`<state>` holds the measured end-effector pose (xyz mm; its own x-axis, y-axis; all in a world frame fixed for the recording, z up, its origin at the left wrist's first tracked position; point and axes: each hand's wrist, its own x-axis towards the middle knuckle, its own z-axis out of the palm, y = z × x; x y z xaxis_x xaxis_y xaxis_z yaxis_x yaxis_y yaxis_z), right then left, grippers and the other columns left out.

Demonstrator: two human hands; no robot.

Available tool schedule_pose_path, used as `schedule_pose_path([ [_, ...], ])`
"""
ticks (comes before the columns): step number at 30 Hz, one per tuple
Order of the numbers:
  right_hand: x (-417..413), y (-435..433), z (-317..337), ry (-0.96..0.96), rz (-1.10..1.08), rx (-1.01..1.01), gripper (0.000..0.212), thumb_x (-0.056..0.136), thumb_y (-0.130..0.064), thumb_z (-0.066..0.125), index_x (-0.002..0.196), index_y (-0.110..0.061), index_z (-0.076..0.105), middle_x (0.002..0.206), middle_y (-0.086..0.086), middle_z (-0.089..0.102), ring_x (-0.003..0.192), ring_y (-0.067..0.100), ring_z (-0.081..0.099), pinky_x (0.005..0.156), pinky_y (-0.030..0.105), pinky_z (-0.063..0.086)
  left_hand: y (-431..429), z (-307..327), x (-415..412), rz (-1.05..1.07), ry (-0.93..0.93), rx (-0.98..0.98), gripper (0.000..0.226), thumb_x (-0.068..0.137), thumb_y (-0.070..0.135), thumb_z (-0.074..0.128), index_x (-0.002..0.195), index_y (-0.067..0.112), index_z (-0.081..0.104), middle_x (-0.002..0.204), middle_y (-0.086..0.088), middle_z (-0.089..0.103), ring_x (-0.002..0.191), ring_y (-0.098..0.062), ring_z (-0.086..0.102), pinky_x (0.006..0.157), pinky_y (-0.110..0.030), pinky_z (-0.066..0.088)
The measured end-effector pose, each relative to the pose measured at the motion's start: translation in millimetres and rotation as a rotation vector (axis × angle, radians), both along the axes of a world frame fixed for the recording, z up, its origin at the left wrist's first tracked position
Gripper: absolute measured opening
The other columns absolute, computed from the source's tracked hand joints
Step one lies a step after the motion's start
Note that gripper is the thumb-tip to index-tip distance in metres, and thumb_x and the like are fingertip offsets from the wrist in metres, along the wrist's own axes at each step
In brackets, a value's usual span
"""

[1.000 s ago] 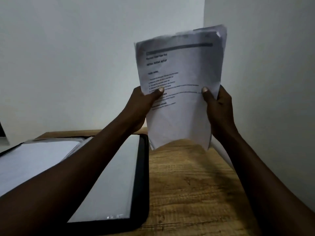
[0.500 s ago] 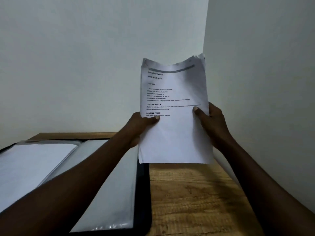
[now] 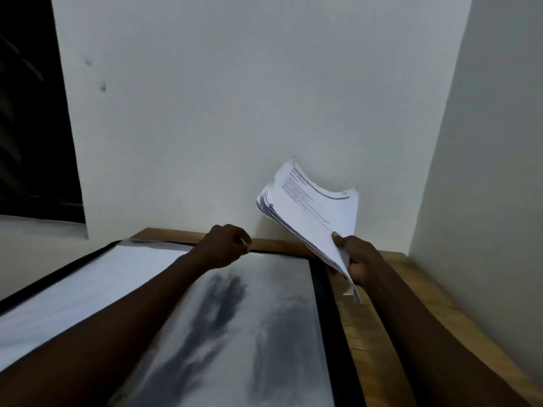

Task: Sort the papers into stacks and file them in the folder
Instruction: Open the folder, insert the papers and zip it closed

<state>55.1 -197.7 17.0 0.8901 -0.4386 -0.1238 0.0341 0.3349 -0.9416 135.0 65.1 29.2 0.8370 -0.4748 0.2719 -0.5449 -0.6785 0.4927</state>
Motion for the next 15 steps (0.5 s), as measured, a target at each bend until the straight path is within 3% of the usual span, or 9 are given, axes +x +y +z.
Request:
schedule_pose_path([
  [2,9,15,-3,-0.038,0.027,0.083,0.031,0.096,-0.010,0.056,0.125,0.003,0.057,0.124,0.017,0.062,0.107,0.031,0.062,0.096,0.042,0.050,6,-12,17,0.002,-0.018,0.144,0.031,0.093,0.029,0.066,0.121,0.015,0.069,0.113,-0.005,0.072,0.100,-0.017,0.064,0.085,-0.019,0.045],
  [4,10,23,-8,-0.077,0.058,0.143,0.029,0.098,-0.011,0.053,0.123,0.003,0.058,0.106,0.014,0.068,0.085,0.023,0.066,0.073,0.034,0.057,8,-24,32,0.003,-0.012,0.209,0.040,0.093,0.036,0.065,0.128,0.016,0.065,0.127,-0.006,0.067,0.117,-0.022,0.059,0.098,-0.029,0.045],
  [6,7,25,-11,-0.078,0.095,0.185,0.017,0.099,-0.008,0.047,0.106,0.001,0.060,0.075,0.010,0.068,0.060,0.018,0.065,0.046,0.022,0.052,4,-32,43,-0.015,-0.013,0.224,0.044,0.093,0.041,0.063,0.129,0.016,0.064,0.130,-0.007,0.064,0.121,-0.024,0.057,0.100,-0.030,0.044],
  [8,3,20,-11,-0.098,0.111,0.226,0.016,0.095,0.002,0.040,0.095,-0.003,0.056,0.058,0.005,0.064,0.044,0.013,0.061,0.034,0.017,0.043,-7,-38,49,-0.041,0.003,0.222,0.045,0.094,0.044,0.062,0.128,0.015,0.065,0.130,-0.008,0.064,0.121,-0.024,0.056,0.095,-0.027,0.041],
  [10,2,16,-11,-0.115,0.090,0.236,0.025,0.101,0.002,0.033,0.089,-0.004,0.054,0.049,0.003,0.062,0.035,0.009,0.057,0.031,0.015,0.040,-17,-43,52,-0.059,-0.006,0.218,0.041,0.093,0.044,0.063,0.121,0.014,0.068,0.121,-0.010,0.066,0.115,-0.025,0.057,0.085,-0.026,0.038],
  [12,1,14,-14,-0.094,0.081,0.258,0.025,0.104,-0.005,0.036,0.087,-0.004,0.055,0.046,0.003,0.061,0.035,0.009,0.058,0.032,0.016,0.041,-25,-49,55,-0.051,-0.049,0.165,0.029,0.088,0.042,0.069,0.107,0.019,0.068,0.109,-0.007,0.062,0.109,-0.025,0.056,0.085,-0.029,0.041],
  [14,1,13,-20,-0.097,0.102,0.309,0.014,0.100,-0.009,0.048,0.101,0.000,0.059,0.063,0.009,0.069,0.050,0.016,0.067,0.040,0.022,0.051,-26,-55,55,-0.031,-0.064,0.072,0.022,0.082,0.037,0.075,0.098,0.026,0.064,0.101,-0.001,0.058,0.107,-0.023,0.056,0.091,-0.035,0.045],
  [15,4,11,-24,-0.118,0.105,0.331,0.024,0.092,-0.010,0.062,0.114,0.000,0.060,0.081,0.013,0.072,0.065,0.021,0.070,0.048,0.029,0.056,-27,-57,54,-0.027,-0.057,0.037,0.022,0.081,0.035,0.076,0.098,0.027,0.064,0.101,-0.001,0.059,0.107,-0.022,0.056,0.093,-0.038,0.046],
])
